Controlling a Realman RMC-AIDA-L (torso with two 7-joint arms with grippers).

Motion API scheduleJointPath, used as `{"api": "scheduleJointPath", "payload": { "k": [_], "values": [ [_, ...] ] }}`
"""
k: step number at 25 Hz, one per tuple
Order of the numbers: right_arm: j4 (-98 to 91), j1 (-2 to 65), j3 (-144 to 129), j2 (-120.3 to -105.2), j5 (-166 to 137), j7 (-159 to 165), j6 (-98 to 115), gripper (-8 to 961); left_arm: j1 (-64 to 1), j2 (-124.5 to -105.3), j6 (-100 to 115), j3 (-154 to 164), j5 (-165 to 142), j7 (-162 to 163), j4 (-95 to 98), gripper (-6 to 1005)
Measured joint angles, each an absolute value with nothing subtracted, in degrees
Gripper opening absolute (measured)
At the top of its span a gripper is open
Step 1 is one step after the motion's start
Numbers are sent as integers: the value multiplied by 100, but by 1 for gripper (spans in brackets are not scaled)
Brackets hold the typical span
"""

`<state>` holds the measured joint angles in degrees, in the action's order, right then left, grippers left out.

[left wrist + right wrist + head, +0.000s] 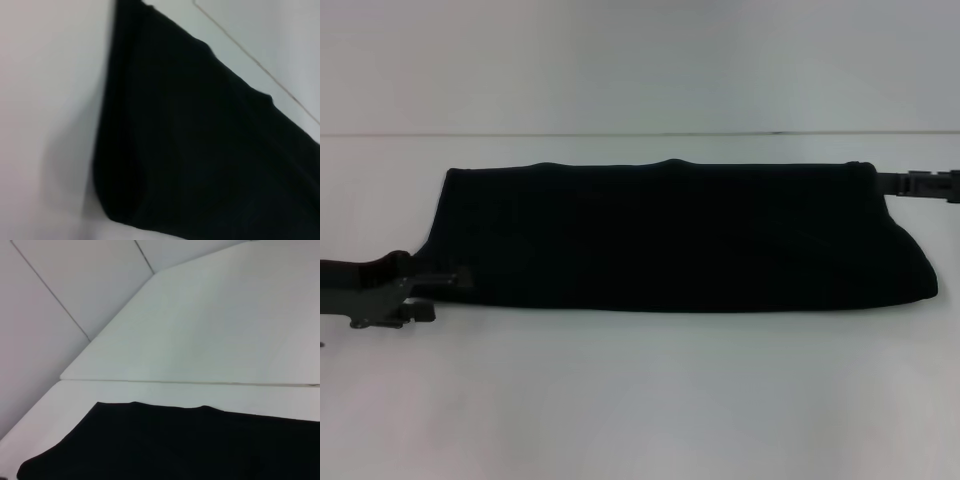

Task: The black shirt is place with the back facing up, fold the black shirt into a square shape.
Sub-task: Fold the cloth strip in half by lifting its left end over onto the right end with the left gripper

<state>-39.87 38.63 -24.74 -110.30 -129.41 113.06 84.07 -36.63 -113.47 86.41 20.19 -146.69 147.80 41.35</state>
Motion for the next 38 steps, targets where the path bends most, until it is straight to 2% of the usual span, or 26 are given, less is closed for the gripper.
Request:
{"api": "scheduleJointPath", "payload": {
  "k": [2,10,38],
  "values": [
    [-3931,3927,-2545,-11026,-12942,11257,8398,935,-3669,-11331,8426,2013,-14719,15205,4011,830],
    [-3924,4079,-2835,-11050,-12914,10949,8480,936,-3667,-11318,8187,1946,-14719,15775,3874,883],
    [-3988,4140,-2757,-11057,-12783,10852,8455,930,-3744,-11355,7009,1940,-14577,15835,3393,881]
  ]
}}
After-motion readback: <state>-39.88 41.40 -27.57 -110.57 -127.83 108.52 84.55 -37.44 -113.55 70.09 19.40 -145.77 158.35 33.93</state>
